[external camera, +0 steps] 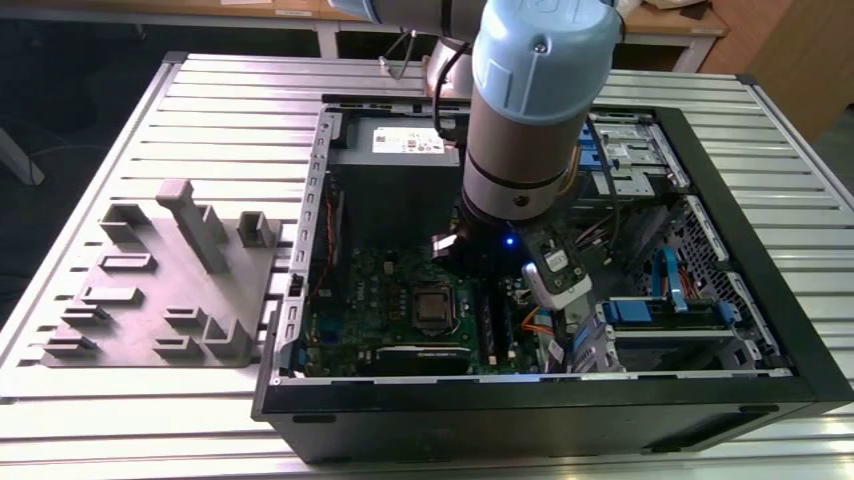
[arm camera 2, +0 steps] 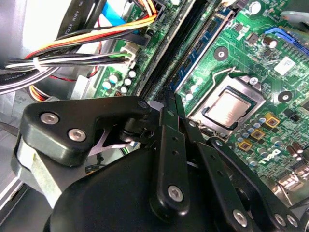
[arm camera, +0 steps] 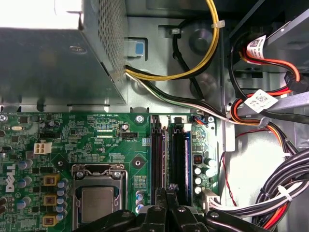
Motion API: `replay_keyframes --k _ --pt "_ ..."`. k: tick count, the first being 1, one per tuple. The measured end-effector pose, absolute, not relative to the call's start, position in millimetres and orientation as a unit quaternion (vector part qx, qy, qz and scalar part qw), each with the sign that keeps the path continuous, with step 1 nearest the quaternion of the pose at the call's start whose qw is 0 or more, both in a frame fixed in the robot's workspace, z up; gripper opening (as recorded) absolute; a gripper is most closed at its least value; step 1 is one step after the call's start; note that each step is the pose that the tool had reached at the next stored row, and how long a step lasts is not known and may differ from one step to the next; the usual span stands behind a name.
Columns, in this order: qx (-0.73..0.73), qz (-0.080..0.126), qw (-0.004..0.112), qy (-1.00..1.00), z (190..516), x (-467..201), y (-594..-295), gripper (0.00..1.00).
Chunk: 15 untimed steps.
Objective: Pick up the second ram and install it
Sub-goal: 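Insert the second ram into the second slot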
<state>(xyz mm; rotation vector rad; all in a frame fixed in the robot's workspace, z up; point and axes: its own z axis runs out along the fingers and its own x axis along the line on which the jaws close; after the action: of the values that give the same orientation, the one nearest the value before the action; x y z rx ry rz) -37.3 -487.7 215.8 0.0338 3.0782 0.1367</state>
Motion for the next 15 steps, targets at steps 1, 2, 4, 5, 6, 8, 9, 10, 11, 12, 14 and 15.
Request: replay_keyframes --k 1,2,4,5,6,8,9,10,11,12,14,15 --pt "0.011 0.044 0.03 0.998 215.7 -37.2 -487.7 0.08" --pt "0.011 0.044 0.03 0.998 215.7 -37.3 -487.7 0.08" --pt "0.011 0.044 0.03 0.999 215.7 -37.3 -487.7 0.08" --pt "0.011 0.044 0.03 0.999 215.7 -37.2 -487.7 0.08" --pt "0.011 0.044 0.03 0.999 215.7 -37.3 -487.7 0.08" --pt "0.011 0.045 0.03 0.998 215.5 -37.3 -487.6 0.09" --pt "0.011 0.045 0.03 0.998 215.5 -37.3 -487.6 0.15" --pt "0.011 0.045 0.03 0.998 215.5 -37.3 -487.7 0.21" --pt "0.011 0.044 0.03 0.998 215.6 -37.3 -487.7 0.21" --pt "0.011 0.044 0.03 0.999 215.6 -37.3 -487.7 0.28" --pt "0.011 0.044 0.03 0.999 215.6 -37.3 -487.7 0.28" --pt "0.011 0.044 0.03 0.999 215.8 -37.3 -487.7 0.28"
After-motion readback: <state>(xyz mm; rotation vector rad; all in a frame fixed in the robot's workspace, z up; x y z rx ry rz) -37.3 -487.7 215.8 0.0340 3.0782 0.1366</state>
